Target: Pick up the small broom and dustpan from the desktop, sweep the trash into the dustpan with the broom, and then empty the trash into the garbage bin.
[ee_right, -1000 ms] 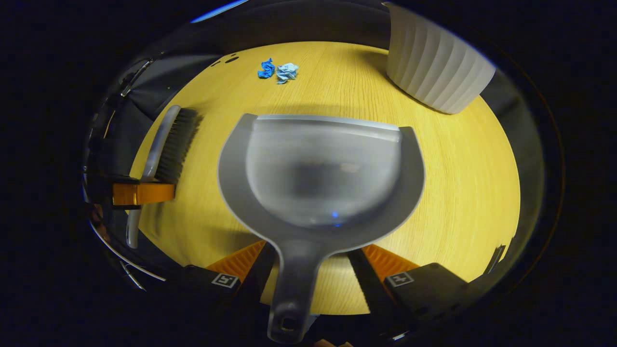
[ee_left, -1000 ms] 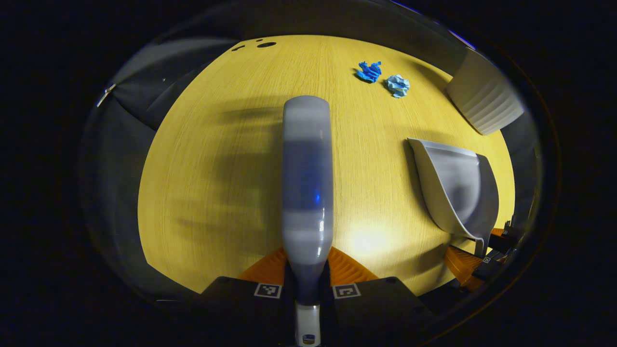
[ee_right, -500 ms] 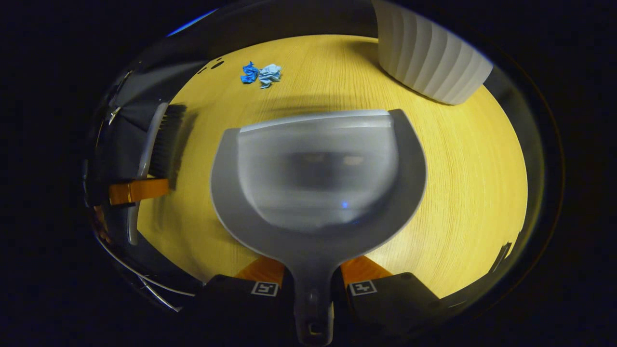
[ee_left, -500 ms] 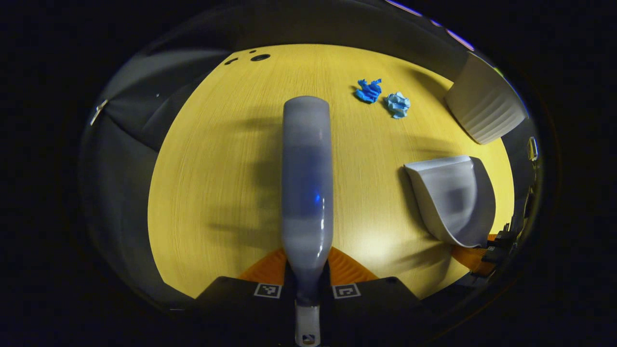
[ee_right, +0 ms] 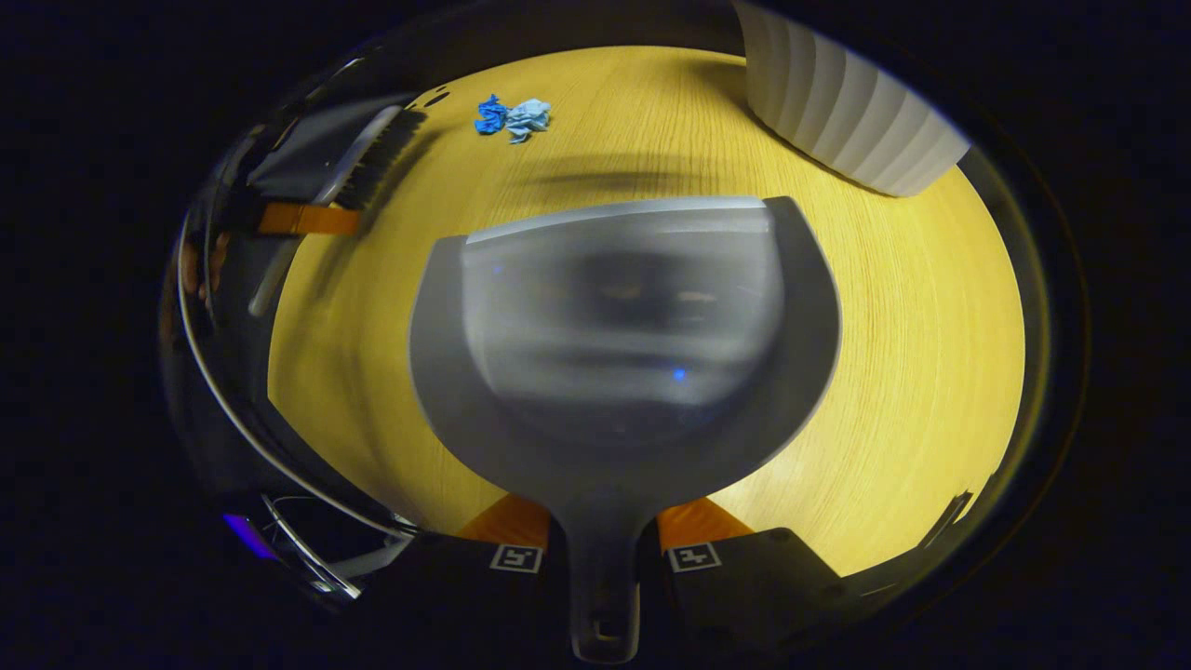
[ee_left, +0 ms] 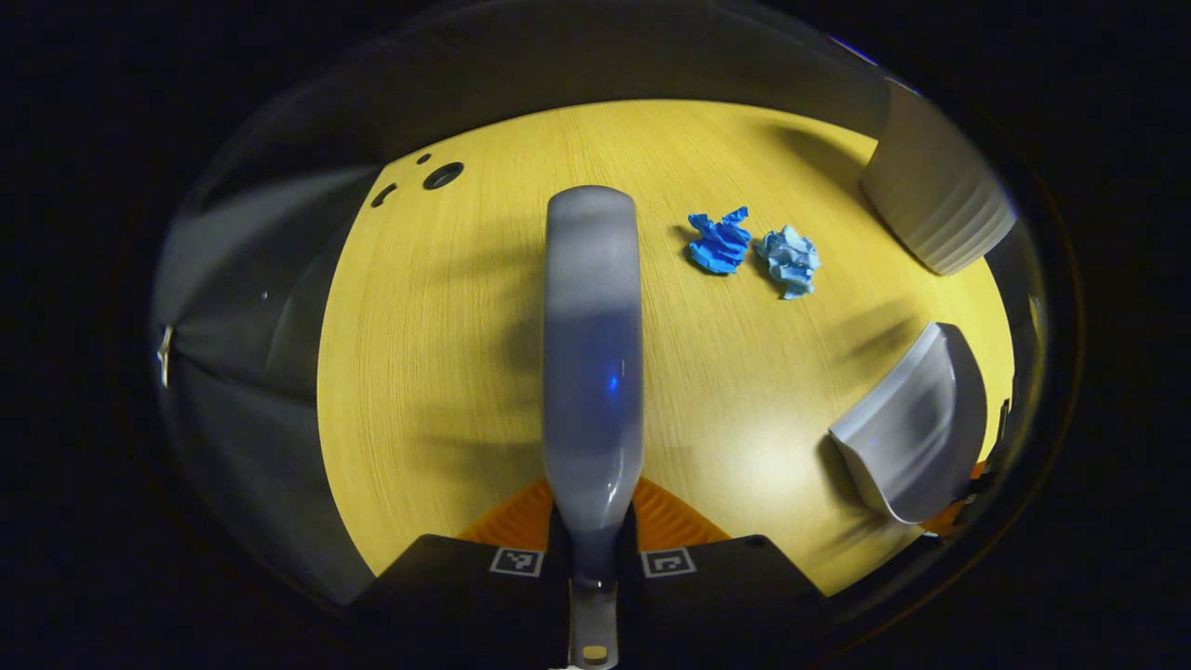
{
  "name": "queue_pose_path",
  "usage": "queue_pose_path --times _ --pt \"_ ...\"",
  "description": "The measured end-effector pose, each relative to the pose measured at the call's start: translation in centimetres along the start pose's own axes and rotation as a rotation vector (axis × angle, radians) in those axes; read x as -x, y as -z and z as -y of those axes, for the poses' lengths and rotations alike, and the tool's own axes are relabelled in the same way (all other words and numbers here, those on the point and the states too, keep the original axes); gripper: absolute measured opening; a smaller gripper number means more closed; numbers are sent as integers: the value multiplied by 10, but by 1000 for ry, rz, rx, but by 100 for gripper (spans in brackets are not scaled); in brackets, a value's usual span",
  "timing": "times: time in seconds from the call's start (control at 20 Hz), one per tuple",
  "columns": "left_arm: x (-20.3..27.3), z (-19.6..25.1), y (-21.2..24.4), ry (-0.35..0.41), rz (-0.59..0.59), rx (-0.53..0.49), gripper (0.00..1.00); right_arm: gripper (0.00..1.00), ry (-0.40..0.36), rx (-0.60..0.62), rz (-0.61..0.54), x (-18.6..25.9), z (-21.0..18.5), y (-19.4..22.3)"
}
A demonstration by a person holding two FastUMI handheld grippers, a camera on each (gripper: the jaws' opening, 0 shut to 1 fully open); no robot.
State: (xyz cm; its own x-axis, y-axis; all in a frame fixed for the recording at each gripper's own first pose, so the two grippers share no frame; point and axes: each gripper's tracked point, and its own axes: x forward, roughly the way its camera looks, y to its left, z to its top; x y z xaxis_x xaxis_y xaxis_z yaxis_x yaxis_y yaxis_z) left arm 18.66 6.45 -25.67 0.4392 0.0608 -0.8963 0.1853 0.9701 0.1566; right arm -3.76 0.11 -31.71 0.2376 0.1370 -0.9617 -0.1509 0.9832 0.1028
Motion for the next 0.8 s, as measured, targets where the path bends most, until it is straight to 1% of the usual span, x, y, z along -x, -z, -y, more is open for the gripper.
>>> queue_pose_path --times 0.05,0.1,0.2,0.25,0.35,0.4,0.45,0.6,0.65,0.8 --pt "-4 1 -4 6 -13 -18 27 34 0 14 3 5 2 3" --pt "-7 1 -8 9 -25 -30 24 34 1 27 11 10 6 6" --pt "-16 0 -16 8 -60 -46 24 34 18 56 26 15 17 9" --pt "-20 -3 -19 -8 -81 -63 24 34 35 68 30 16 24 10" --pt "-23 -6 -39 -34 -71 -120 24 34 52 76 38 16 31 9" --pt "-25 -8 -46 -51 -83 -158 24 34 50 76 38 17 31 8" --pt "-28 -9 -51 -65 -100 -207 27 34 46 77 35 17 32 7" --pt "-32 -5 -78 -100 -109 -363 21 34 42 89 32 15 34 5" --pt "-33 -1 -85 -110 -113 -409 24 34 42 88 31 14 35 5" --pt "-35 8 -100 -127 -124 -521 24 34 37 85 29 11 34 2"
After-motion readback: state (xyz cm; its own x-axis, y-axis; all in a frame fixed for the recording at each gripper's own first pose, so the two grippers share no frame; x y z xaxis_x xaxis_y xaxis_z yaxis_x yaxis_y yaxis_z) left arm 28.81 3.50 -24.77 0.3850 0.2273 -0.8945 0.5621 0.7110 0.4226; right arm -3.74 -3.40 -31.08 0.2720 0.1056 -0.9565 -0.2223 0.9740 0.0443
